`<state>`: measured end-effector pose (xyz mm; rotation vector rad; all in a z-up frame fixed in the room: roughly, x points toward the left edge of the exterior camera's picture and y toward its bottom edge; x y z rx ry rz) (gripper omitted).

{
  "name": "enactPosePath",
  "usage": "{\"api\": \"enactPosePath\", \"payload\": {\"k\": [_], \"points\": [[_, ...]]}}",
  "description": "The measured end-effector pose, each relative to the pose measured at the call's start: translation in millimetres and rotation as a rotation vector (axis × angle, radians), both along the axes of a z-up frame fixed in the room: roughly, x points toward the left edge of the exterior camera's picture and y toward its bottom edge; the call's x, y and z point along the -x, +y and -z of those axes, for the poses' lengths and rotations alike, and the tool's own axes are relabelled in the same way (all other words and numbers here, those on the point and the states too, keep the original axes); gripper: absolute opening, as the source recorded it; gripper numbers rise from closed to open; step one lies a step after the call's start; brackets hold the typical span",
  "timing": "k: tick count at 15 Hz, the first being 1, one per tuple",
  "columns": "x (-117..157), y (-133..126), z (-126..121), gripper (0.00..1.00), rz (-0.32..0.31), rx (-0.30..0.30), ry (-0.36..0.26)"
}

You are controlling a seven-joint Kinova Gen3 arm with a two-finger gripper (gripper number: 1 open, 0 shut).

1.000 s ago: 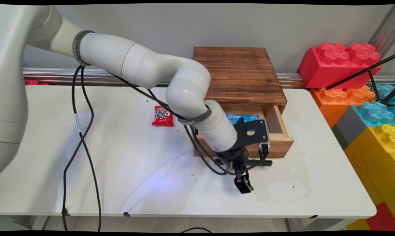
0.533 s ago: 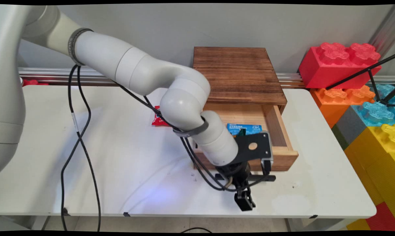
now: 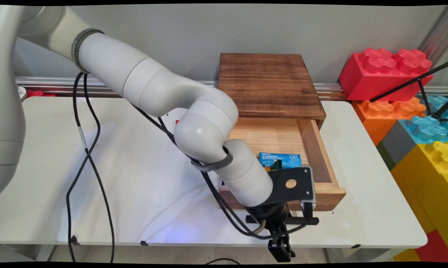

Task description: Open the drawer

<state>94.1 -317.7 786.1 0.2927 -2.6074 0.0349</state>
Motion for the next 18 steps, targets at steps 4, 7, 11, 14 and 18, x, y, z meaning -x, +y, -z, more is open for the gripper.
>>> {"api": "enactPosePath", "payload": {"k": [4, 7, 11, 14, 18], "points": [[3, 8, -3, 1.00, 0.016, 0.015, 0.015], [4, 12, -4, 1.00, 0.022, 0.024, 0.017], [2, 18, -5, 1.00, 0.029, 0.034, 0.016], [-1, 24, -3, 1.00, 0.032, 0.039, 0.010], [-9, 28, 2, 1.00, 0.030, 0.055, -0.001]]}}
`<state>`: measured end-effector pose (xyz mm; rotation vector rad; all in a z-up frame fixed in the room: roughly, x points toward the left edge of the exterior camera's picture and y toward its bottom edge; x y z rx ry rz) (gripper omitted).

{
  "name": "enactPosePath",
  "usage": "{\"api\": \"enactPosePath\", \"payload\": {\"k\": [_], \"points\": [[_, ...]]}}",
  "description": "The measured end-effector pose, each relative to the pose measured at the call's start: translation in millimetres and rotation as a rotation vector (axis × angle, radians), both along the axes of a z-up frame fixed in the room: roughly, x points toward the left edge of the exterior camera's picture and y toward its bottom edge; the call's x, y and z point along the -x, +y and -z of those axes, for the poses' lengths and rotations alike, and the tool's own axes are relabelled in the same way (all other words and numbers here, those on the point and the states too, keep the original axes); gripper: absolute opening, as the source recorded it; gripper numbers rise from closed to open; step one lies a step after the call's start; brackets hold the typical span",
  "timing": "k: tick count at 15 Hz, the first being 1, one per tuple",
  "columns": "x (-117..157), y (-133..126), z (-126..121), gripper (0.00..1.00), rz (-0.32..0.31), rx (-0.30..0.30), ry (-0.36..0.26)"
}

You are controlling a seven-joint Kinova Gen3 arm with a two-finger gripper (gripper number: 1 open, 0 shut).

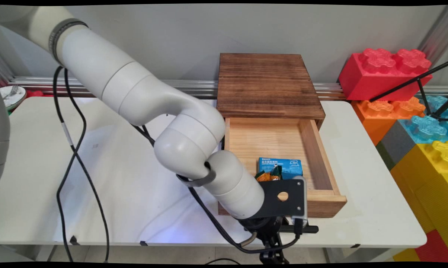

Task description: Open the drawer

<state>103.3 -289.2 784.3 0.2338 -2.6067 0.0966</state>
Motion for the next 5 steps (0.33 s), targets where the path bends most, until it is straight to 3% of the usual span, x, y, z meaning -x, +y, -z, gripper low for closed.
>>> {"api": "enactPosePath", "payload": {"k": [5], "points": [[-7.5, 1.6, 6.8, 1.00, -0.007, 0.026, -0.005]]}}
